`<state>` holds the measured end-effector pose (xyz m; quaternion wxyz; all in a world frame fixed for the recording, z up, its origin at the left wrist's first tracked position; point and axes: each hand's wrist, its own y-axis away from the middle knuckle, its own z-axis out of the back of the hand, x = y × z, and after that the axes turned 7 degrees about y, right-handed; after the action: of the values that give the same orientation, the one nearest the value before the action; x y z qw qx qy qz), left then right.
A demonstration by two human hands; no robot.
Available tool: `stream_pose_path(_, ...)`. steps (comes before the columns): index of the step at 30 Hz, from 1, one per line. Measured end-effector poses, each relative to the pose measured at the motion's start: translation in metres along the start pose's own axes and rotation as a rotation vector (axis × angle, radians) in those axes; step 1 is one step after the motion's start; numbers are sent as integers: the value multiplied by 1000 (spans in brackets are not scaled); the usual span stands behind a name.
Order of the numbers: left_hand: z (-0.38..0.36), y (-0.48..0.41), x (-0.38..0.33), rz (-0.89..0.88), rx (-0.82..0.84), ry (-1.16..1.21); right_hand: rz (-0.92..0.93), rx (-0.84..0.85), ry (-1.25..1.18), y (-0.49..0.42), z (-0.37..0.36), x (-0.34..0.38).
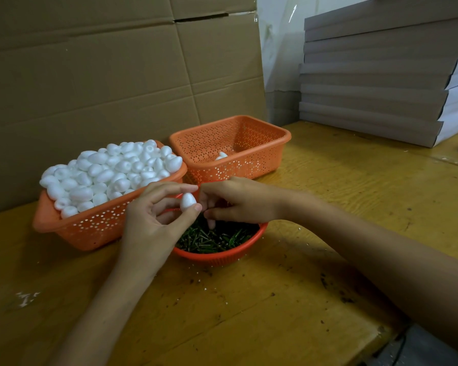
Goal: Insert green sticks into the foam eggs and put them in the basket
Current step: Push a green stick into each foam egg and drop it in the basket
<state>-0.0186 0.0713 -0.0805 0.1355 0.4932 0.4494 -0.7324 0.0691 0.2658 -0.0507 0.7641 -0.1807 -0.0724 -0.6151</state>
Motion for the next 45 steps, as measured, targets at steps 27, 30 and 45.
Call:
stream_pose_path(27, -1, 0, -3, -5, 12, 20, 55, -20, 119, -4, -2, -5)
stream_pose_path(30, -1, -1, -3, -1, 16, 25, 51, -16, 138, -4, -2, -5)
stream_pose_path(45, -2, -1, -3, 26, 10, 32, 20, -12, 102, -4, -2, -5)
